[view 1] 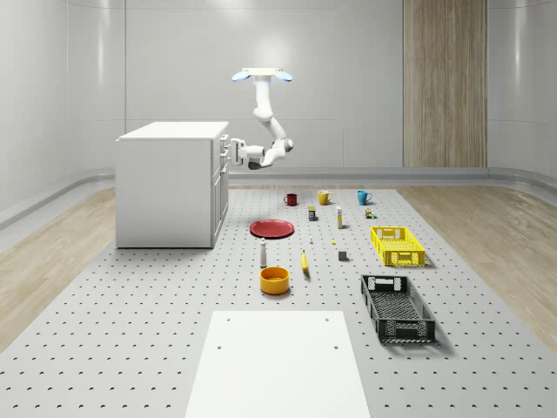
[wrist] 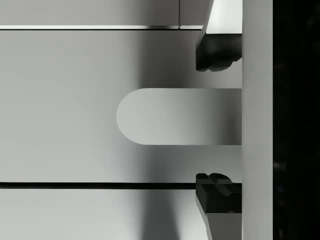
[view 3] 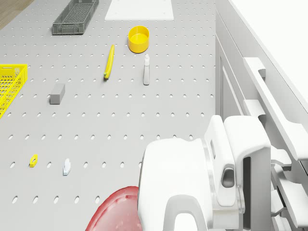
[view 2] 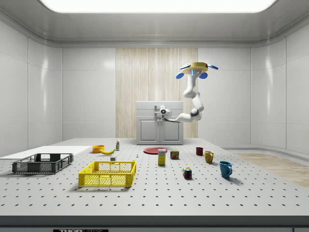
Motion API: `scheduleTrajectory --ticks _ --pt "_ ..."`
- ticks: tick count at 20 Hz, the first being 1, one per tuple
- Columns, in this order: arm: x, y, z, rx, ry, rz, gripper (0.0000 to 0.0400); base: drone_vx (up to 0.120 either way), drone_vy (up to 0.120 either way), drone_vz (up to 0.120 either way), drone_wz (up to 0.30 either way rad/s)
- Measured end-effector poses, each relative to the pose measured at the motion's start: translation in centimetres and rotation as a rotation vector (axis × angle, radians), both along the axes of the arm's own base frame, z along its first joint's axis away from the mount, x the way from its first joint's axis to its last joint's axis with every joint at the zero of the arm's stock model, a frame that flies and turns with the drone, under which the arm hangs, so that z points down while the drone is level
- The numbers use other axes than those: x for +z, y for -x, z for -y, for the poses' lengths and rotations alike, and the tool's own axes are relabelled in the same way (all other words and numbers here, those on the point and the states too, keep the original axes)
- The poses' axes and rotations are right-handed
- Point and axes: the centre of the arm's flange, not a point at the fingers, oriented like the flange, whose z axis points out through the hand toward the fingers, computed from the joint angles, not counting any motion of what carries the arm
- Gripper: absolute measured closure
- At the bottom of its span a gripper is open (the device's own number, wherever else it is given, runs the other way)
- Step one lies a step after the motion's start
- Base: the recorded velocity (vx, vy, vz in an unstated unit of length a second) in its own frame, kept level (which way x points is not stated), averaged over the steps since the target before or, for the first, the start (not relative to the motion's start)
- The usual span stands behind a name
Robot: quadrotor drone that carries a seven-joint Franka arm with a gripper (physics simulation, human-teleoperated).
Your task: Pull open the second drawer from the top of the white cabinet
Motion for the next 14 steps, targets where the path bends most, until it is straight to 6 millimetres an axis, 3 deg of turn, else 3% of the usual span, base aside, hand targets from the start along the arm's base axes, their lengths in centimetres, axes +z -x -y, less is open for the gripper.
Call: scheduleTrajectory --ticks 13,14 --pt "0.4 -1.4 -0.3 0.0 0.0 0.0 0.01 0.0 0.0 0.0 0.0" --pt "0.5 -1.5 -0.3 0.0 0.0 0.0 0.0116 0.0 0.0 0.0 0.0"
